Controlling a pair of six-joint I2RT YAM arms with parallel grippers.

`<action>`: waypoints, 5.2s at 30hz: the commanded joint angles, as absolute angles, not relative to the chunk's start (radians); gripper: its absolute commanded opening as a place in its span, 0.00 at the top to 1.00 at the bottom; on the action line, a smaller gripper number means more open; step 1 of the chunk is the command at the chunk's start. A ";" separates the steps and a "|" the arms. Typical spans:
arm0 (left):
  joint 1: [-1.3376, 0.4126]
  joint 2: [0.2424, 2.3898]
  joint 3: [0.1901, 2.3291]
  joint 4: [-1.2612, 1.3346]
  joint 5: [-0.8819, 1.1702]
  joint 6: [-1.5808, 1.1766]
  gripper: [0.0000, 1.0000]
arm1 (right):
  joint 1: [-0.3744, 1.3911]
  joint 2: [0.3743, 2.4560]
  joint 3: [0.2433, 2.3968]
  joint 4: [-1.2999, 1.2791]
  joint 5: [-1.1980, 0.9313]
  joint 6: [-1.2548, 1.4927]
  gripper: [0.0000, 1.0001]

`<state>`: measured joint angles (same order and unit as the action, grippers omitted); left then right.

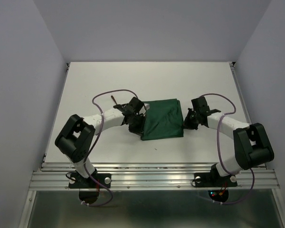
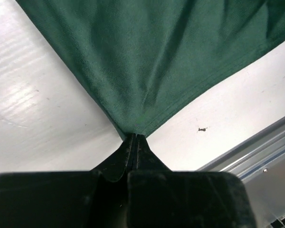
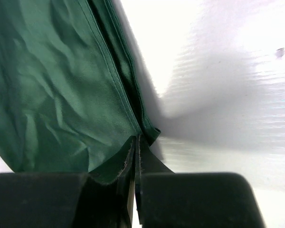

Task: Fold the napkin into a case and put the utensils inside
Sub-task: Smooth out the lower triangle-folded napkin at the center of the board, then pick up the lower triangle-folded napkin from the center of the board, then fold the lower triangle-folded napkin at the center of the board.

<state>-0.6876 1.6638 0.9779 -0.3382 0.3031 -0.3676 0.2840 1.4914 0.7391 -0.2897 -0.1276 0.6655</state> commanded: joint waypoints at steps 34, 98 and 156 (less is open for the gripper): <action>-0.594 2.281 1.943 -0.311 0.414 -0.452 1.00 | 0.233 1.973 1.342 -0.282 -0.083 0.442 0.44; -0.597 2.396 1.825 -0.158 0.466 -0.509 1.00 | 0.362 1.890 1.365 -0.273 -0.144 0.545 0.99; -0.546 2.158 1.502 -0.227 0.370 -0.430 1.00 | 0.431 2.049 1.496 -0.334 -0.049 0.699 0.99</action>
<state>-0.5453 2.1666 1.5375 -0.1806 0.3855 -0.4541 0.4187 2.0251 1.4433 -0.3325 -0.0708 0.6743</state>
